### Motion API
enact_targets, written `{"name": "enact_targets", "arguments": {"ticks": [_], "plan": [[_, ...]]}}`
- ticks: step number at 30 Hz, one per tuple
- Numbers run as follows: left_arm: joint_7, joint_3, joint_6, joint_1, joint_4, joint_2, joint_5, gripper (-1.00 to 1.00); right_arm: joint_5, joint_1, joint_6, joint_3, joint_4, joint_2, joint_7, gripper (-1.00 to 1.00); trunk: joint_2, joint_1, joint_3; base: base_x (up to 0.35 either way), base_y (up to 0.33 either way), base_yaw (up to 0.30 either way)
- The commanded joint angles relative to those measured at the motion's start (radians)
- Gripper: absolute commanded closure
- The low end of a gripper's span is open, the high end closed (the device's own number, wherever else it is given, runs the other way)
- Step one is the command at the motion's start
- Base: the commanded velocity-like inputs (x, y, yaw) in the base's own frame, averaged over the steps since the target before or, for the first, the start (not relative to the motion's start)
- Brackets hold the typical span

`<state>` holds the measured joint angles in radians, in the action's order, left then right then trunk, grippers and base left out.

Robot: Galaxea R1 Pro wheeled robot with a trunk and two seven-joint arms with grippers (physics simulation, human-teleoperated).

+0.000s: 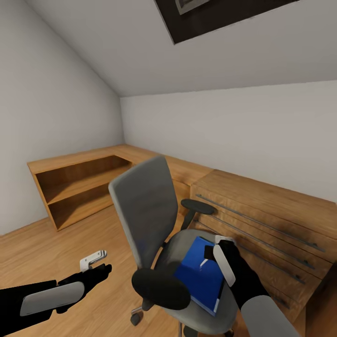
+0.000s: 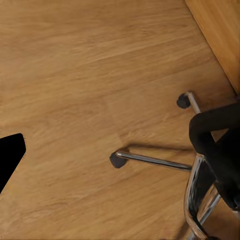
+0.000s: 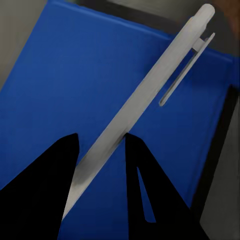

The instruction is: In the bedroom, organize the workspace by keeping the computer under the desk, ensuring the monitor is on the desk, placing the keyboard on the desk next to the monitor, placing the mouse on the desk next to the keyboard, moving the folder from the swivel chair onto the desk next to the mouse, stacking the notebook on top of the folder with the pen on top of the notebook, and positioning the swivel chair next to the desk.

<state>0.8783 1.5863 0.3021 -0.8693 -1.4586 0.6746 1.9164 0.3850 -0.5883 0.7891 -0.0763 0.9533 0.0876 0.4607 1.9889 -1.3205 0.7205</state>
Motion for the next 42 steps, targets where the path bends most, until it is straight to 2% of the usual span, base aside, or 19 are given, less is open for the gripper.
{"name": "enact_targets", "arguments": {"ticks": [1,6,12,15,19,35,40,42], "plan": [[0.001,0.003,0.006,-0.002,0.005,0.0,0.005,-1.0,0.011,0.016,0.002,-0.002,0.035,0.0,0.01,1.0,-0.007,0.004,-0.002,0.0,0.0,0.0],[0.001,0.003,0.006,-0.002,0.024,0.0,0.006,-1.0,0.011,0.069,0.004,-0.002,0.141,0.0,0.01,1.0,-0.042,0.023,-0.018,0.0,0.0,0.0],[0.001,0.003,0.006,-0.002,0.034,0.001,0.006,-1.0,0.011,0.101,0.006,0.001,0.23,-0.001,0.01,1.0,-0.084,0.046,-0.037,0.0,0.0,0.0],[0.001,0.003,0.006,-0.002,0.035,0.001,0.006,-1.0,0.011,0.145,0.007,0.001,0.312,-0.002,0.01,1.0,-0.105,0.058,-0.046,0.0,0.0,0.0],[0.001,0.003,0.006,-0.002,0.034,0.001,0.006,-1.0,0.011,0.175,0.008,0.002,0.372,-0.002,0.011,1.0,-0.133,0.073,-0.058,0.0,0.0,0.0],[0.001,0.003,0.006,-0.002,0.035,0.001,0.006,-1.0,0.011,0.183,0.005,0.015,0.391,-0.002,0.012,1.0,-0.245,0.134,-0.109,-0.176,0.0,0.0],[0.002,0.003,0.006,-0.002,0.034,0.002,0.006,-1.0,0.011,0.184,0.008,0.048,0.427,-0.002,0.01,1.0,-0.28,0.154,-0.124,-0.019,0.0,0.0],[0.002,0.003,0.006,-0.002,0.034,0.002,0.005,-1.0,0.011,0.184,0.008,0.049,0.43,-0.002,0.01,1.0,-0.294,0.161,-0.131,-0.001,0.0,0.0]]}}
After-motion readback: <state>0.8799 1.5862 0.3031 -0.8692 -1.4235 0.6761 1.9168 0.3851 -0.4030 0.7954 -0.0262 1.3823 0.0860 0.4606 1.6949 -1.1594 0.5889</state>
